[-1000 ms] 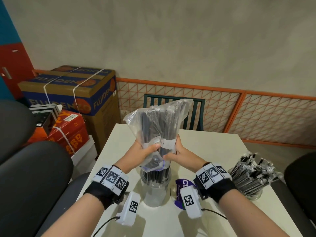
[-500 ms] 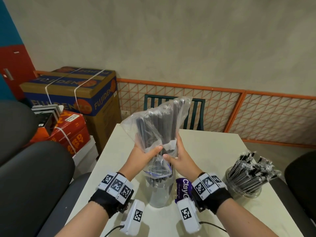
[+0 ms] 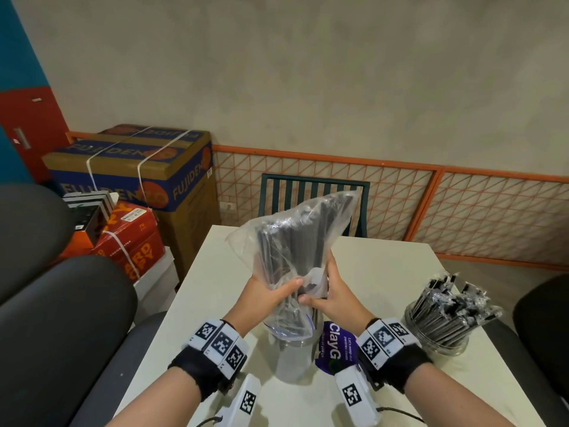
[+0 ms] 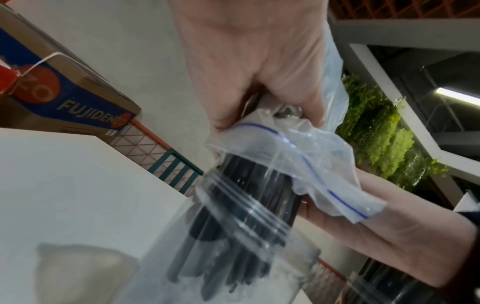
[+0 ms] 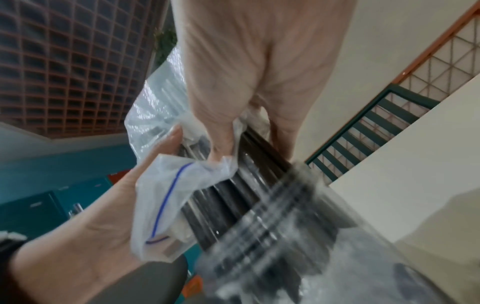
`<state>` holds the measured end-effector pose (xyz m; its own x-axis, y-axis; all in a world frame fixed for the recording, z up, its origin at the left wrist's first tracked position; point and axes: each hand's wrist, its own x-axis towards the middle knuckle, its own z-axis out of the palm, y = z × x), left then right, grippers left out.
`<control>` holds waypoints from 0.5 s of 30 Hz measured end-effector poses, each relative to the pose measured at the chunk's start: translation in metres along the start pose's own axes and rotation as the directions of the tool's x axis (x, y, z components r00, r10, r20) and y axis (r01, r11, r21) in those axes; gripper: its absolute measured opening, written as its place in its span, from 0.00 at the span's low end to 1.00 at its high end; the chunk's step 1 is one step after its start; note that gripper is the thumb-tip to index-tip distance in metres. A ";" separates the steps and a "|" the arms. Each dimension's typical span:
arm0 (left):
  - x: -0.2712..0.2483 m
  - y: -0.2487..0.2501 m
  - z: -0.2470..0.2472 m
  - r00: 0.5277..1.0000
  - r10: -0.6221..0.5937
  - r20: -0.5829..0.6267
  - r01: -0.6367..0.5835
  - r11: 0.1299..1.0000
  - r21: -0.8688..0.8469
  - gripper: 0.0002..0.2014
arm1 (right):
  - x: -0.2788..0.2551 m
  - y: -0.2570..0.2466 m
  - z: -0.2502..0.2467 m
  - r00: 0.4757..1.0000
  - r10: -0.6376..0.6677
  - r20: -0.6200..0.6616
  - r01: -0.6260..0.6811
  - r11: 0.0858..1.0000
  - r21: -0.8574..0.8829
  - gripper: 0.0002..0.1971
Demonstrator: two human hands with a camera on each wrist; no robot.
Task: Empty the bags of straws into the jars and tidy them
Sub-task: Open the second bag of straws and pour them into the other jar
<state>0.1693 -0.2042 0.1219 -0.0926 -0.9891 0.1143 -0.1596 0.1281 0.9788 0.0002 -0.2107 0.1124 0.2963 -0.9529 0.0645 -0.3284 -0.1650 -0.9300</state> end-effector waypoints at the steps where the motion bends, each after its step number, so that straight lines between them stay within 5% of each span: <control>1: -0.001 -0.003 0.001 1.000 -0.015 0.013 0.015 1.000 0.011 0.25 | -0.003 0.002 0.002 1.000 0.018 -0.005 -0.017 1.000 0.020 0.53; 7: -0.003 0.001 0.000 0.998 -0.033 0.045 0.033 0.999 -0.002 0.32 | -0.010 -0.007 0.008 1.000 0.000 -0.031 0.002 0.997 0.071 0.53; 11: 0.000 0.011 -0.011 0.991 -0.001 0.130 -0.001 1.000 0.018 0.50 | -0.008 -0.028 -0.007 0.998 -0.028 0.054 0.023 0.995 0.092 0.57; 15: -0.006 0.033 -0.019 0.979 0.005 0.204 -0.012 0.999 0.034 0.44 | -0.009 -0.047 -0.022 0.981 -0.004 0.196 -0.011 0.997 0.077 0.56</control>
<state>0.1834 -0.1951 0.1564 -0.2922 -0.9529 0.0817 -0.1923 0.1422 0.9710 -0.0062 -0.2001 0.1635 0.4674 -0.8840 -0.0037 -0.2614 -0.1343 -0.9559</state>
